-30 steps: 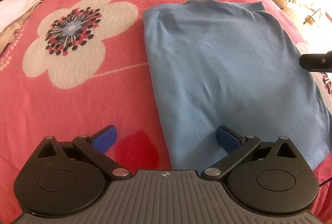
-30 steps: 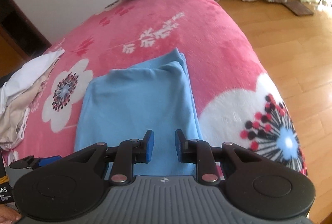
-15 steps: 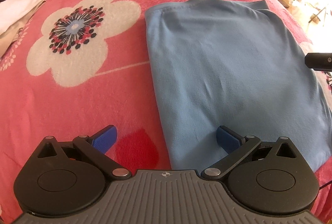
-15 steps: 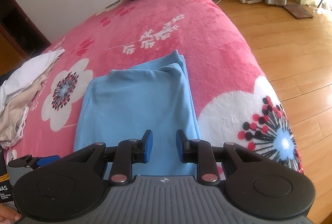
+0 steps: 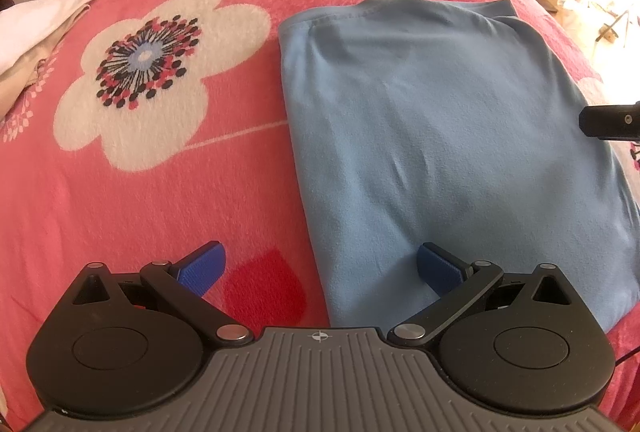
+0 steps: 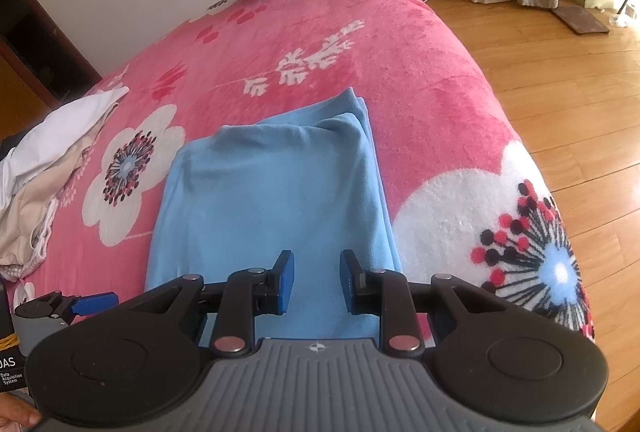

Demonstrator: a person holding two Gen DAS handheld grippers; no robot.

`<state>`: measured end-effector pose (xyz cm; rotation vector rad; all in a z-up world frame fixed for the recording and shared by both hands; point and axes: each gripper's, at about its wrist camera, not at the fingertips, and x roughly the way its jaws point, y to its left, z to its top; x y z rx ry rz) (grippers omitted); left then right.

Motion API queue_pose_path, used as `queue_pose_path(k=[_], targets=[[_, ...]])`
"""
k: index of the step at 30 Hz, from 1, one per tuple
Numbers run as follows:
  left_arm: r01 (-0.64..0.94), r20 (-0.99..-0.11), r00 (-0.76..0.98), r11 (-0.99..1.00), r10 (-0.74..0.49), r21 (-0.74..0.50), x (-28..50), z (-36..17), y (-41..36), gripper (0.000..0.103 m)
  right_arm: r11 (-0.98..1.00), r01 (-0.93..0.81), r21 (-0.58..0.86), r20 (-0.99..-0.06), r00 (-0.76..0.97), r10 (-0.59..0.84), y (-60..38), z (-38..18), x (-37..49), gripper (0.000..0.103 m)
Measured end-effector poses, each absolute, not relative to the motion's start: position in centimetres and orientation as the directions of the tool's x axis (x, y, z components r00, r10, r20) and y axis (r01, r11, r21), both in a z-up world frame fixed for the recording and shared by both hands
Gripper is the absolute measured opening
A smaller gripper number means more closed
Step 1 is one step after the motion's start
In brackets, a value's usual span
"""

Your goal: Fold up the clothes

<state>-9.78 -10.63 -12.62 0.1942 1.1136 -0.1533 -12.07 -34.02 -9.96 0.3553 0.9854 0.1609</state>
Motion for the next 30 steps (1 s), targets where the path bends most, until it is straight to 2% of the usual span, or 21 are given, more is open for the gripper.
queue_pose_path(k=[10,16,20,22,26,27,30], targets=[[0.312,-0.864,0.503,0.936,-0.017,0.163,-10.6,-12.5,-11.5,0.103,0.924,0.019,0.383,-0.778,0.546,0.311,-33.9,-10.2,-12.1,0.028],[0.301,-0.857,0.510,0.949,-0.076,0.096,-10.2,-12.1,-10.4,0.103,0.916,0.012,0.402,-0.748,0.582,0.320,-34.9,-10.1,-11.8,0.034],[0.319,-0.805,0.560,0.948,-0.196,-0.009,-9.8,-11.3,-8.6,0.103,0.911,0.000,0.412,-0.715,0.620,0.324,-36.3,-9.9,-11.1,0.044],[0.300,-0.801,0.545,0.949,-0.250,-0.092,-8.7,-11.6,-7.5,0.103,0.898,-0.004,0.439,-0.693,0.635,0.341,-37.3,-10.2,-10.5,0.045],[0.256,-0.777,0.508,0.927,-0.371,-0.276,-6.3,-12.3,-5.5,0.103,0.842,0.018,0.539,-0.659,0.631,0.408,-39.5,-11.8,-9.0,0.052],[0.257,-0.769,0.501,0.917,-0.397,-0.306,-5.8,-12.5,-5.3,0.103,0.827,0.026,0.562,-0.653,0.628,0.424,-40.0,-12.2,-8.7,0.057],[0.281,-0.745,0.480,0.885,-0.464,-0.371,-4.6,-12.9,-5.0,0.100,0.777,0.045,0.627,-0.632,0.613,0.474,-41.2,-13.4,-7.8,0.063]])
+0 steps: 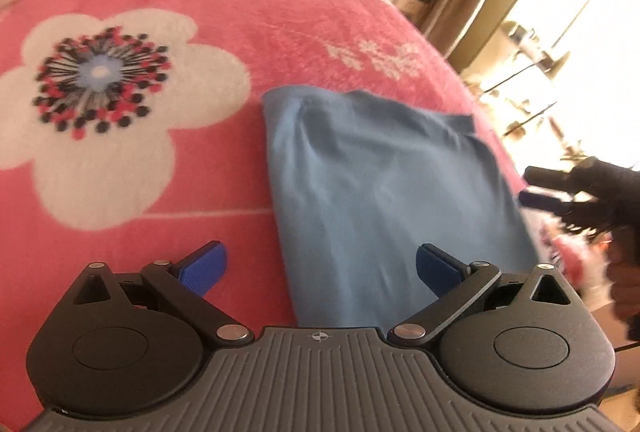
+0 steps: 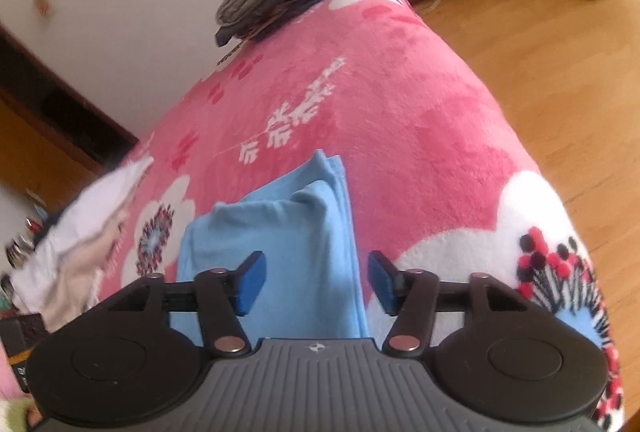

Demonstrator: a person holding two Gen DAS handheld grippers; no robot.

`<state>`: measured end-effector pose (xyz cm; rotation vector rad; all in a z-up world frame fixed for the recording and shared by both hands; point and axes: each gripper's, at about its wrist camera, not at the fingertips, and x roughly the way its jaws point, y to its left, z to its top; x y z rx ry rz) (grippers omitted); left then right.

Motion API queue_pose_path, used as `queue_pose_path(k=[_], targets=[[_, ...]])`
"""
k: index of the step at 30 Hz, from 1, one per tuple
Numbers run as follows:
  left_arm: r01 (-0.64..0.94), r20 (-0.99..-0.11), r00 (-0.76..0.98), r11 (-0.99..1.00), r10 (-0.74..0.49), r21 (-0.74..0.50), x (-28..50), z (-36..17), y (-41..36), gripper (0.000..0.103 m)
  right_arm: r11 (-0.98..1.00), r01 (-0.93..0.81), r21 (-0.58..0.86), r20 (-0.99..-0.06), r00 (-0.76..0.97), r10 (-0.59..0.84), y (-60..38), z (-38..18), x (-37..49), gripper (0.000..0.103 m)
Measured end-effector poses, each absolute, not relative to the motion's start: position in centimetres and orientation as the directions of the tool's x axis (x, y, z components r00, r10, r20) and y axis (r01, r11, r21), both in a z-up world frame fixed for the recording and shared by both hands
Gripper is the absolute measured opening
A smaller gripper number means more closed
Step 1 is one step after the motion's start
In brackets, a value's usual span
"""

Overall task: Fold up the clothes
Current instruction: 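Pinch the folded blue shirt's end with the left and right grippers together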

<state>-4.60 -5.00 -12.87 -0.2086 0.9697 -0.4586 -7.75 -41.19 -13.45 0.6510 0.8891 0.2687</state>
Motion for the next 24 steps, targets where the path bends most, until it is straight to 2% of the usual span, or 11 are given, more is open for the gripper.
queue_pose_path(k=[3,7,11,18,20,24], targets=[[0.298,-0.731,0.469,0.868,-0.496,-0.398,-3.9,-13.3,-5.1,0.096,0.734,0.048,0.678,-0.616,0.581,0.531,-41.8,-14.7,-7.2,0.065],[0.335,-0.719,0.473,0.859,-0.509,-0.387,-3.5,-13.8,-5.1,0.081,0.731,0.030,0.682,-0.619,0.557,0.554,-41.7,-15.6,-6.7,0.065],[0.361,-0.699,0.480,0.846,-0.530,-0.393,-2.1,-14.1,-5.2,0.072,0.708,0.007,0.706,-0.593,0.552,0.586,-41.9,-16.5,-5.1,0.066],[0.338,-0.669,0.489,0.829,-0.559,-0.446,0.4,-14.6,-4.9,0.064,0.651,-0.056,0.757,-0.539,0.509,0.671,-41.0,-17.5,-0.8,0.071],[0.317,-0.668,0.472,0.817,-0.576,-0.481,0.4,-14.5,-4.1,0.056,0.654,-0.099,0.750,-0.536,0.487,0.689,-40.8,-17.3,-1.4,0.070],[0.295,-0.659,0.428,0.785,-0.618,-0.544,0.2,-14.9,-2.7,0.054,0.626,-0.163,0.762,-0.520,0.422,0.743,-41.0,-17.4,-3.3,0.070]])
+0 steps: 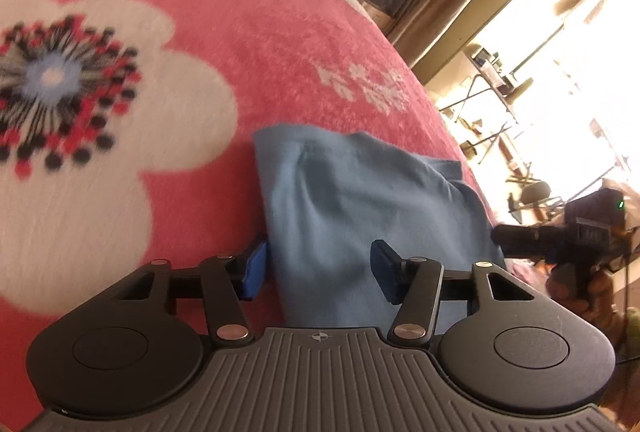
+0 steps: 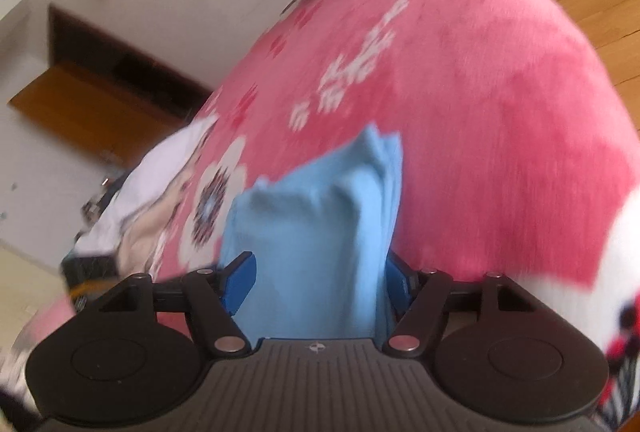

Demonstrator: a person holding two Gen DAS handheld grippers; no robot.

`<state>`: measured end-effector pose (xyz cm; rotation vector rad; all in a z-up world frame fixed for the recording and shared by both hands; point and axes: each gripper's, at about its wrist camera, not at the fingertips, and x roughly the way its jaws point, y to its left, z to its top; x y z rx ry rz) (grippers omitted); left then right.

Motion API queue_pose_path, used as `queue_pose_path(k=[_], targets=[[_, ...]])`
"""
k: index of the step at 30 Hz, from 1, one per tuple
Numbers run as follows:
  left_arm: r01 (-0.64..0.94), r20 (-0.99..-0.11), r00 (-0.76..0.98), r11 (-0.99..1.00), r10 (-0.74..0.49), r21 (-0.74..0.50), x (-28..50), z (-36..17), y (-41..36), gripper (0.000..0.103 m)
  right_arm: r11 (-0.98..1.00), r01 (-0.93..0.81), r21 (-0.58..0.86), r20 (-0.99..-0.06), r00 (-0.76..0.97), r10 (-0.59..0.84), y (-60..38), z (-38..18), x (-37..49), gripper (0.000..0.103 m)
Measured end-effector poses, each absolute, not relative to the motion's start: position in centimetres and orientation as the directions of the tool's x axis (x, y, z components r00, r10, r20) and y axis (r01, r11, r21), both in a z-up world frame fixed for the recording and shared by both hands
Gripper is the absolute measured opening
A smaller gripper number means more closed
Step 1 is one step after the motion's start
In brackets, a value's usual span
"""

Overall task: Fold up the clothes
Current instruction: 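Pinch the folded blue shirt's end with the left and right grippers together, then lift the folded blue shirt with both grippers and carry it toward the clothes stack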

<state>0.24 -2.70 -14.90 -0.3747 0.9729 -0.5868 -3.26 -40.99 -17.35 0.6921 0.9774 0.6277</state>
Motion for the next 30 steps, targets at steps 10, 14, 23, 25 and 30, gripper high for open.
queue_pose_path(k=[10,14,23,25,30], targets=[[0.321,-0.636,0.430,0.767,-0.641,-0.555,2.1,-15.6,-3.9,0.047,0.547,-0.204,0.812,-0.448,0.382,0.808,-40.0,-18.3,0.5,0.054],[0.315,-0.643,0.441,0.779,-0.626,-0.542,2.4,-15.7,-3.8,0.033,0.533,-0.194,0.824,-0.437,0.383,0.814,-40.9,-19.0,0.6,0.033],[0.310,-0.661,0.501,0.829,-0.559,-0.466,1.2,-13.1,-4.9,0.004,0.599,-0.254,0.760,-0.455,0.450,0.768,-39.7,-16.8,0.0,0.012],[0.319,-0.637,0.521,0.822,-0.568,-0.472,0.8,-12.0,-4.7,0.004,0.614,-0.272,0.741,-0.446,0.483,0.753,-39.8,-15.3,-0.9,0.012],[0.367,-0.550,0.588,0.801,-0.593,-0.472,0.0,-8.0,-4.3,0.004,0.663,-0.334,0.670,-0.419,0.567,0.709,-39.5,-10.4,-2.8,0.012]])
